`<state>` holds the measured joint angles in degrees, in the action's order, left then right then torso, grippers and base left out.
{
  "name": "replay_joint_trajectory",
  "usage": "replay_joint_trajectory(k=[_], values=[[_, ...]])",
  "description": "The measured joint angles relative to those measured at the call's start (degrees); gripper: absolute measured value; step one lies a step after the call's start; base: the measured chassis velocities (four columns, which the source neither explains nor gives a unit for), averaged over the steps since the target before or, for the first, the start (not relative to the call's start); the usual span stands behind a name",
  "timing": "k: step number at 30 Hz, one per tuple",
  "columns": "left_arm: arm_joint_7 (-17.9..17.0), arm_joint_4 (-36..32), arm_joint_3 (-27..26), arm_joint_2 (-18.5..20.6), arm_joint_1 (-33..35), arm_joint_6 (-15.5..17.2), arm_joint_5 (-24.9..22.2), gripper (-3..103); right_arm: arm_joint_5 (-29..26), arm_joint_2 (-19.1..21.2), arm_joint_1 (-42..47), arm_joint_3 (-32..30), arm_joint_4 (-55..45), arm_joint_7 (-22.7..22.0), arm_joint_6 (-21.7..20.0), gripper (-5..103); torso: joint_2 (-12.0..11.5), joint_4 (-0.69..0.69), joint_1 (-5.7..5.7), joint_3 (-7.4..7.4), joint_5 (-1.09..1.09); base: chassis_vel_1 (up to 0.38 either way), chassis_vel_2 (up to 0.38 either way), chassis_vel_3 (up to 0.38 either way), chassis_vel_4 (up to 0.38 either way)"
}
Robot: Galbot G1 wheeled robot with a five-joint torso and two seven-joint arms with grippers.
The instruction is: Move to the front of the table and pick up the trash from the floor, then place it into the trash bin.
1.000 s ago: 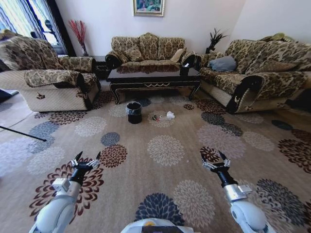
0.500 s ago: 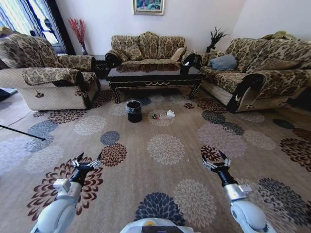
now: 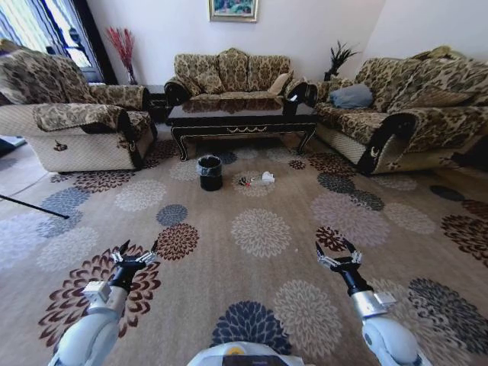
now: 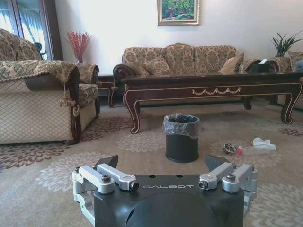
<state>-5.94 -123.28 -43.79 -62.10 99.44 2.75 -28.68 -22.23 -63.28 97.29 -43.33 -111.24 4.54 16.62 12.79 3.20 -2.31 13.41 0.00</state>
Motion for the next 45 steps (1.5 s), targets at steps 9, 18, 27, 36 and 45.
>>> replay_joint_trajectory(k=[9, 18, 27, 36, 45], values=[[-0.4, 0.3, 0.4, -0.2, -1.1, -0.3, 0.4, 100, -0.1, 0.1, 0.7, -0.5, -0.1, 0.5, 0.7, 100, -2.0, 0.00, 0.65, -1.39, 0.00, 0.000, 0.000, 0.000, 0.000], [-0.6, 0.3, 0.3, -0.4, -0.6, -0.6, 0.3, 100, -0.1, 0.1, 0.1, 0.4, -0.1, 0.4, 0.6, 100, -4.0, 0.01, 1.08, -2.93, 0.00, 0.000, 0.000, 0.000, 0.000], [-0.9, 0.4, 0.2, -0.4, -1.0, -1.5, -0.8, 100, -0.3, 0.3, 0.1, 0.4, -0.1, 0.4, 0.5, 100, -5.8, 0.01, 1.40, -4.38, 0.00, 0.000, 0.000, 0.000, 0.000], [-0.9, 0.5, 0.5, -0.4, -1.5, -1.1, -0.9, 100, -0.4, -0.4, 0.2, 0.7, 0.1, 1.2, 0.5, 100, -8.0, 0.01, 1.89, -6.12, 0.00, 0.000, 0.000, 0.000, 0.000], [-0.9, 0.8, 0.5, -0.6, -1.0, -1.4, -0.6, 100, -0.4, -0.9, 0.2, 0.8, 0.6, 1.5, 0.7, 100, -9.8, 0.01, 2.07, -7.72, 0.00, 0.000, 0.000, 0.000, 0.000]])
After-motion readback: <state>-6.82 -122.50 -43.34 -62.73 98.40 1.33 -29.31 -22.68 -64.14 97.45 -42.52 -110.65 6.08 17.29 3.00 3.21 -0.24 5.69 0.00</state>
